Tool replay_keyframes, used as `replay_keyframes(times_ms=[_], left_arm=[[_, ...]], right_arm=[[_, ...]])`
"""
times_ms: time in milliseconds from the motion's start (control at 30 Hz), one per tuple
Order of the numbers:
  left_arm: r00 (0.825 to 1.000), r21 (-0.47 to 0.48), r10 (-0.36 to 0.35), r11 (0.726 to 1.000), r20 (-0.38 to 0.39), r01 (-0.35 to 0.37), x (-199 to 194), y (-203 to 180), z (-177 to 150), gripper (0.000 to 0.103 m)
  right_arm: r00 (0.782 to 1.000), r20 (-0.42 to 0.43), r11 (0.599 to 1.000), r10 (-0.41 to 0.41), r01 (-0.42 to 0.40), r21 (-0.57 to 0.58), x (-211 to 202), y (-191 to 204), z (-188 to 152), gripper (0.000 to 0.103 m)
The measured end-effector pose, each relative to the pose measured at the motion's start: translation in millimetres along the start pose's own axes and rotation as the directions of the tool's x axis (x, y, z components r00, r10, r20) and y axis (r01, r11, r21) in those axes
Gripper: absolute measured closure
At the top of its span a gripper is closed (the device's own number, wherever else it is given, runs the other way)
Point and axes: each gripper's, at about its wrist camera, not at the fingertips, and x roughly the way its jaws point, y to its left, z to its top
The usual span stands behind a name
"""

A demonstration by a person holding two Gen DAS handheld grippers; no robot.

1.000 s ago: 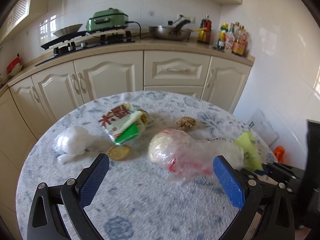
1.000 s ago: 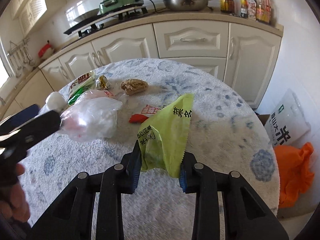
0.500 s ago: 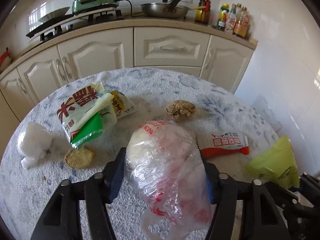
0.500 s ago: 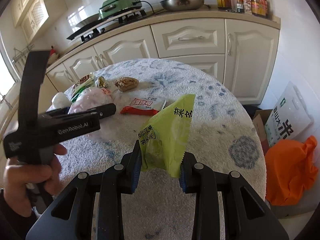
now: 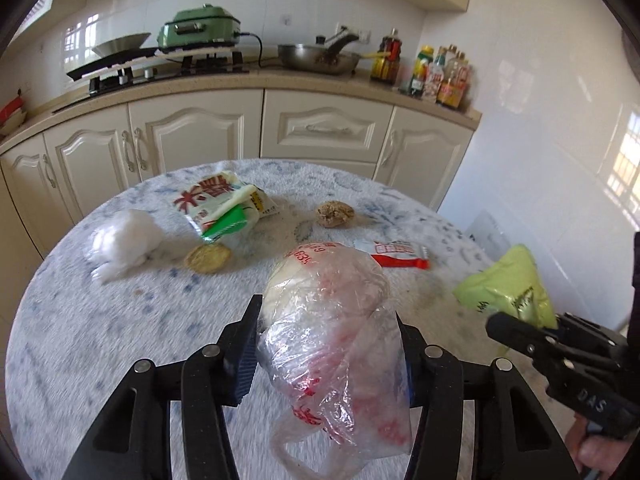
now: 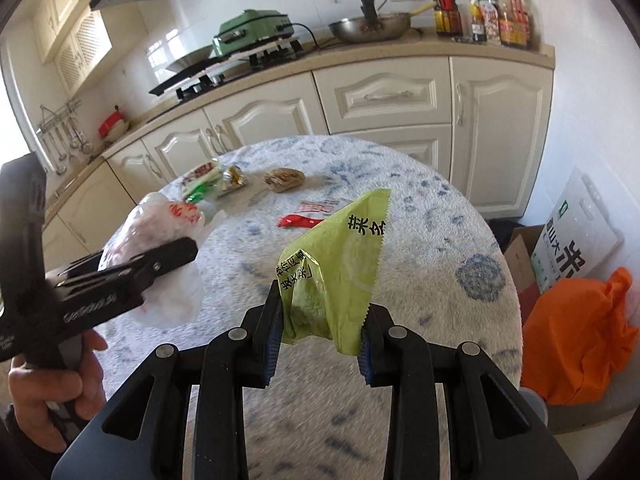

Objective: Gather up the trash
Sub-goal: 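Grasp the red-printed clear bag with the left tool while the right tool grasps the yellow-green packet, then carry the clear bag and yellow-green packet toward the blue bin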

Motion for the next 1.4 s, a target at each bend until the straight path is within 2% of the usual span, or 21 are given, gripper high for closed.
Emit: replay_keyframes(times_ms=[433,833,1033,1167,1300,1400], left_arm=[[0.991,-0.013,-0.021,1.000,0.132,0.023,-99.4,-0.5,-31.3,0.053],[0.966,0.038,-0.080,0.997,0.247,0.072,-156.2,-34.2,-33.0,0.053],[0.948,0.078,-0.145,0.989,0.283,0.128,-166.2,-59.2,-29.3,0.053],[0.933,0.123,-0.225,0.973,0.281,0.197,-163.3,-87.5,-28.4,0.053],[0.919,0.177,-0.305,0.948,0.250,0.266,-146.2,-121.5,-28.9,0.053],[0.911,0.211,-0.362,0.923,0.198,0.321,-127.3,-147.9,-29.8,0.053]], right_arm=[[0.995,0.095,0.999,-0.003,0.008,-0.051,-58.5,34.3,-0.5,0.072],[0.976,0.216,0.998,-0.015,0.026,-0.051,-119.7,30.4,5.8,0.072],[0.962,0.266,0.998,-0.054,0.062,-0.022,-148.5,9.0,7.7,0.072],[0.948,0.295,0.993,-0.117,0.117,0.018,-172.1,-16.6,3.5,0.072],[0.931,0.298,0.978,-0.209,0.192,0.086,-195.2,-54.8,-10.5,0.072],[0.920,0.282,0.959,-0.274,0.240,0.148,-208.0,-86.8,-24.2,0.072]])
